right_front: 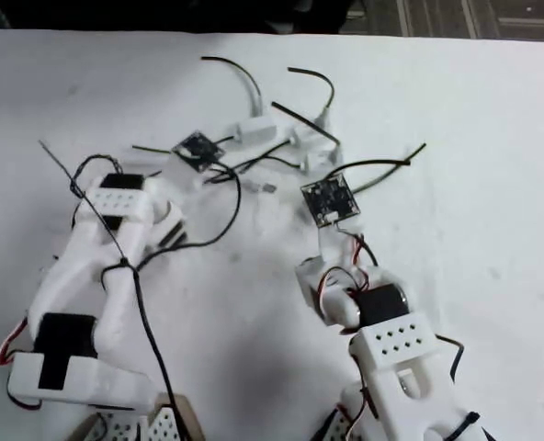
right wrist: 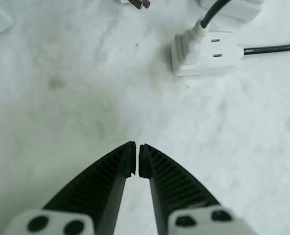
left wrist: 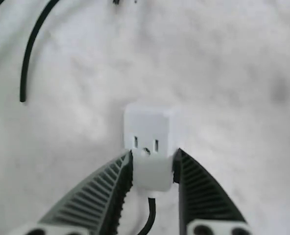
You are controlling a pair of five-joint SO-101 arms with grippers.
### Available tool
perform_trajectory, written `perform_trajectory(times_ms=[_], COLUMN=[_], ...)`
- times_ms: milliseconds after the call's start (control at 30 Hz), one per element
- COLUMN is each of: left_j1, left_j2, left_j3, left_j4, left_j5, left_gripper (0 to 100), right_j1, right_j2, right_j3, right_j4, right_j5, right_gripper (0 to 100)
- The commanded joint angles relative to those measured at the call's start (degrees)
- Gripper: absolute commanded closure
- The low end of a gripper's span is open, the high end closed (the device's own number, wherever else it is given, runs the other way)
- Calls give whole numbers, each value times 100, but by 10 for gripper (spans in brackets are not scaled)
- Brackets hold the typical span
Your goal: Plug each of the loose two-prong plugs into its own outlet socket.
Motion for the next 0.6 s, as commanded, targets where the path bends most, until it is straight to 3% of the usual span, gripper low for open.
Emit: perform_trajectory(times_ms=[0,200,400,567], left_j1=[-110,-725,-884,-892], left_j2=[101,1138,2343,2695], left_j3=[-281,-1231,-2884,-3499], left_j4=[-26,70,1363,1916], left_j5=[-176,-202,-220,-229], left_gripper=[880,881,884,880], right_j1=[40,40,40,40], right_j2=[-110,-110,-110,-110], right_j3=[-35,-35,-35,-35], right_j4=[-84,-84,-84,-84], right_j5=[62,62,70,70], right_gripper=[974,974,974,974])
